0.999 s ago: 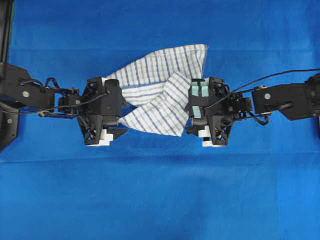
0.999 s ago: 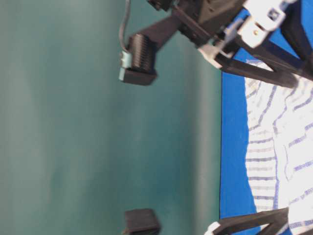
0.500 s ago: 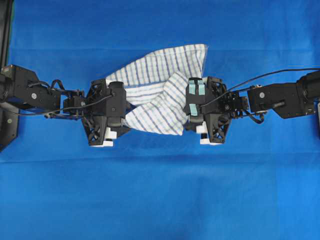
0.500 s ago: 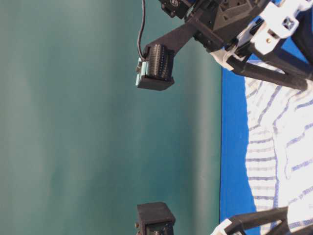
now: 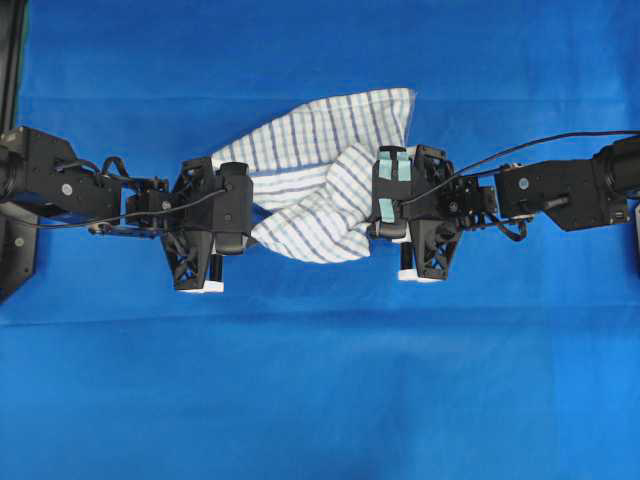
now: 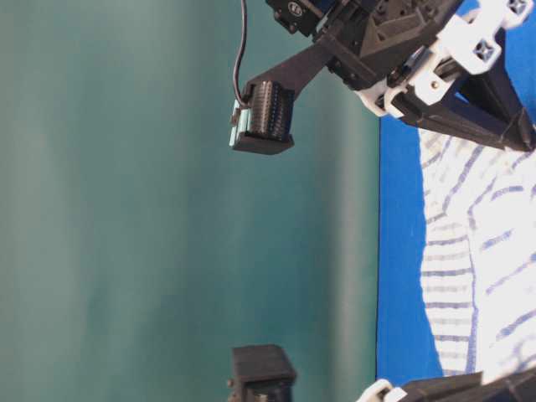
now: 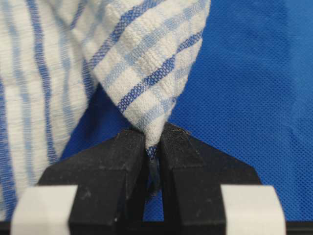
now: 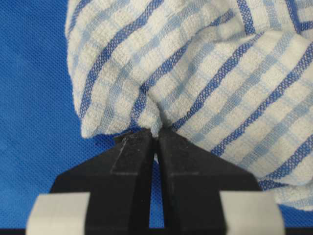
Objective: Lift the towel with both arms.
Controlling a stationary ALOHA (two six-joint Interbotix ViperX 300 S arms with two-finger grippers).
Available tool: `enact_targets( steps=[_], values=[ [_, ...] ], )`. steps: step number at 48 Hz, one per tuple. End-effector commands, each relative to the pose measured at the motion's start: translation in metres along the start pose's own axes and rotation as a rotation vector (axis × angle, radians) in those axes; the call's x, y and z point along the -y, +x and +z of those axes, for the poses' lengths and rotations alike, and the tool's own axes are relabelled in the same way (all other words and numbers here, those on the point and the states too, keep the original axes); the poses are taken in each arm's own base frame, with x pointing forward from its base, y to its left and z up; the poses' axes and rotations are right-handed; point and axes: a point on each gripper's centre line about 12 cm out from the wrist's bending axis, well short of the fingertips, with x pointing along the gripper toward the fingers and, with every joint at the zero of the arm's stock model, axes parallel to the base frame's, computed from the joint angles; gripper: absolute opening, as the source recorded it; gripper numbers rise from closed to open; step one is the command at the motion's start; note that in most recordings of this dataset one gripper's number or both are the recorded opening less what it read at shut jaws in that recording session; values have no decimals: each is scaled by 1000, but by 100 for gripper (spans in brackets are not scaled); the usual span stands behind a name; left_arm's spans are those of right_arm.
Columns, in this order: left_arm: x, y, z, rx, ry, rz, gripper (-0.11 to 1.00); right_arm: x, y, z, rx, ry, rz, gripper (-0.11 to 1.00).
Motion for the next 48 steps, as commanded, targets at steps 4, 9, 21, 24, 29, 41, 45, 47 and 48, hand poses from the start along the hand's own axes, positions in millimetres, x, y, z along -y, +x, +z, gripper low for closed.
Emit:
enact_targets(
  steps=[4,9,21,24,29,41,45,47,48],
  values=[
    [-5,-19,25,68,-12,12,2,0,-21,25,76,-1,-4,3],
    [-8,-40,42,109,-14,17,2,1,-42,39,109,1,-16,3],
    [-16,-97,89,237,-28,37,2,6,-110,81,207,0,-57,3],
    [-19,-111,99,268,-33,43,2,7,-131,93,237,1,-69,3],
    [-25,-138,119,320,-38,58,2,9,-158,108,270,3,-88,3],
    [-34,-188,161,405,-46,81,2,14,-221,141,353,3,-131,3],
    [-35,-199,172,418,-46,84,2,16,-240,151,377,-1,-148,3],
    [-36,-204,179,423,-44,84,2,16,-252,157,388,-5,-156,3],
    [-36,-206,181,425,-45,84,2,17,-257,159,394,-5,-161,3]
  ],
)
